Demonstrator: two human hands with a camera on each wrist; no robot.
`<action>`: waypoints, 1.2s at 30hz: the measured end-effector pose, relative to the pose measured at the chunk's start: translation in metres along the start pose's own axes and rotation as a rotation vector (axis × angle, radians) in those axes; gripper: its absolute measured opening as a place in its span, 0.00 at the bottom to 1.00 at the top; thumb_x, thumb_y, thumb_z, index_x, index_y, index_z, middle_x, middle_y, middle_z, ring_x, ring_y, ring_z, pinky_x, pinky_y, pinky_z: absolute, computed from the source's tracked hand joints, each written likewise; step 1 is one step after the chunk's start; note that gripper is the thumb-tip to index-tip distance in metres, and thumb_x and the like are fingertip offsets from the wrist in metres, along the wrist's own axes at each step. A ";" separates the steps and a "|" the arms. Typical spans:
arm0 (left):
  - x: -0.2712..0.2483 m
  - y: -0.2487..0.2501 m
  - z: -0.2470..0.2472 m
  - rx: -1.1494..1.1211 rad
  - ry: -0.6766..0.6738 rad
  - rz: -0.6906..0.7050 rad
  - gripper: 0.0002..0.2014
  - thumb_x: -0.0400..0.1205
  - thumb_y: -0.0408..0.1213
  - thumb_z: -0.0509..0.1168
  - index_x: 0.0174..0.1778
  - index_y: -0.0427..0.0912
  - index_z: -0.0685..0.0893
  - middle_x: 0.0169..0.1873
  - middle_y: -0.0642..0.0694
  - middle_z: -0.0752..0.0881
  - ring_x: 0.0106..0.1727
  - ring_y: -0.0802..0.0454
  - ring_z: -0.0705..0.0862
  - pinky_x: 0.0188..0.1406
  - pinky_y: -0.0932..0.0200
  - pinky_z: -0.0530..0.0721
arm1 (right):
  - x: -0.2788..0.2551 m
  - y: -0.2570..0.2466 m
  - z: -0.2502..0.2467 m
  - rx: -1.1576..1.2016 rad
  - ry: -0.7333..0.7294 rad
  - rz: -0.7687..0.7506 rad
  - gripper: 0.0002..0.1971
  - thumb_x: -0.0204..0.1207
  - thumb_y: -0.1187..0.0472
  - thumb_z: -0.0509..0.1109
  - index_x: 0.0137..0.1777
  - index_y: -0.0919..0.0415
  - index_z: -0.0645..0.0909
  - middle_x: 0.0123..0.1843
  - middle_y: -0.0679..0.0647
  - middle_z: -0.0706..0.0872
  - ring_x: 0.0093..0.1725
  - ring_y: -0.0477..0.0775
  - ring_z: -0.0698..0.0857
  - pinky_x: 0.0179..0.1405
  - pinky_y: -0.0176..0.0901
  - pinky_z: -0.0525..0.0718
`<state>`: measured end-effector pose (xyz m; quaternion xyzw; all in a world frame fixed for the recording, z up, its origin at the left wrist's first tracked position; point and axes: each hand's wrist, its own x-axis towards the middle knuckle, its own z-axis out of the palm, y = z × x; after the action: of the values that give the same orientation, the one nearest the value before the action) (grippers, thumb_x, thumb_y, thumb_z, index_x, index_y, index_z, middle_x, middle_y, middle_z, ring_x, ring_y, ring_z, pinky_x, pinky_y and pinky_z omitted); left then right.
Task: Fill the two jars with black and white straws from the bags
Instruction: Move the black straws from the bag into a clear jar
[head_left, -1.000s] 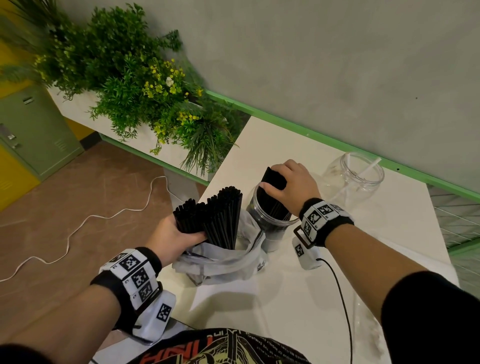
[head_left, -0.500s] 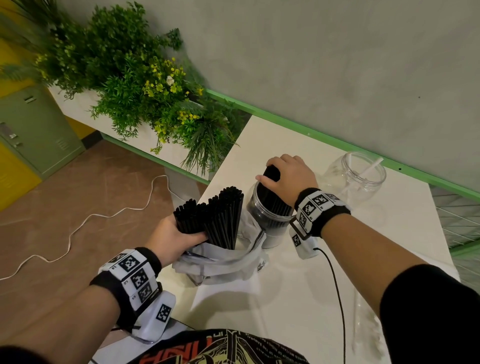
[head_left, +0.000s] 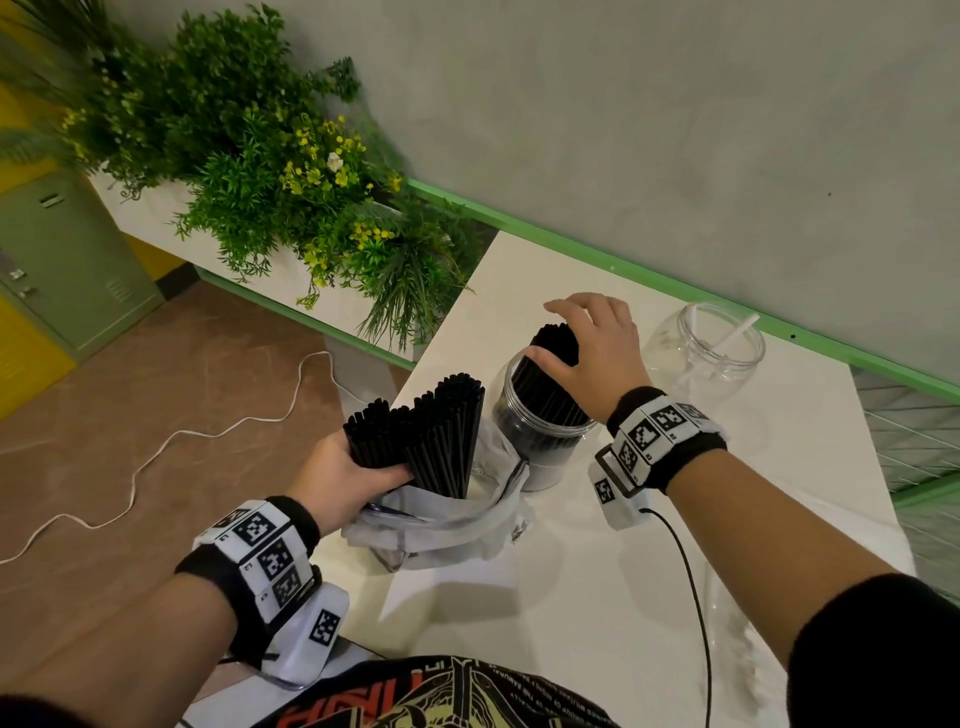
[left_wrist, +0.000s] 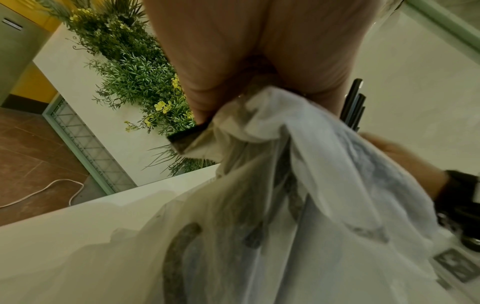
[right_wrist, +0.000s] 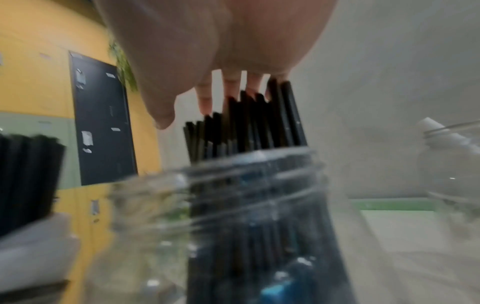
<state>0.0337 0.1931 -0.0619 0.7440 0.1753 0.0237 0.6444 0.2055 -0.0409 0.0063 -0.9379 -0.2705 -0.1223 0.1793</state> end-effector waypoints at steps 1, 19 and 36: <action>0.000 -0.001 -0.001 0.003 0.003 0.000 0.12 0.70 0.24 0.77 0.40 0.43 0.84 0.30 0.62 0.89 0.33 0.70 0.85 0.33 0.75 0.81 | -0.007 -0.007 -0.004 0.072 0.059 -0.024 0.26 0.75 0.41 0.68 0.69 0.54 0.77 0.65 0.54 0.78 0.67 0.58 0.70 0.68 0.55 0.72; -0.011 0.006 0.002 0.027 -0.115 0.007 0.24 0.59 0.38 0.85 0.47 0.34 0.86 0.41 0.43 0.91 0.41 0.55 0.87 0.38 0.66 0.83 | -0.085 -0.087 0.068 0.482 -0.401 0.044 0.50 0.60 0.41 0.81 0.79 0.58 0.63 0.66 0.55 0.76 0.66 0.56 0.74 0.67 0.59 0.76; -0.004 0.007 -0.002 -0.089 -0.188 0.001 0.41 0.40 0.61 0.84 0.52 0.56 0.86 0.49 0.53 0.91 0.55 0.57 0.87 0.61 0.55 0.82 | -0.074 -0.085 0.046 0.456 -0.254 -0.083 0.21 0.66 0.57 0.82 0.56 0.64 0.82 0.52 0.54 0.76 0.53 0.56 0.75 0.53 0.40 0.70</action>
<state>0.0314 0.1932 -0.0544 0.7138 0.1126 -0.0381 0.6902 0.1032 0.0105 -0.0366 -0.8691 -0.3499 0.0532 0.3455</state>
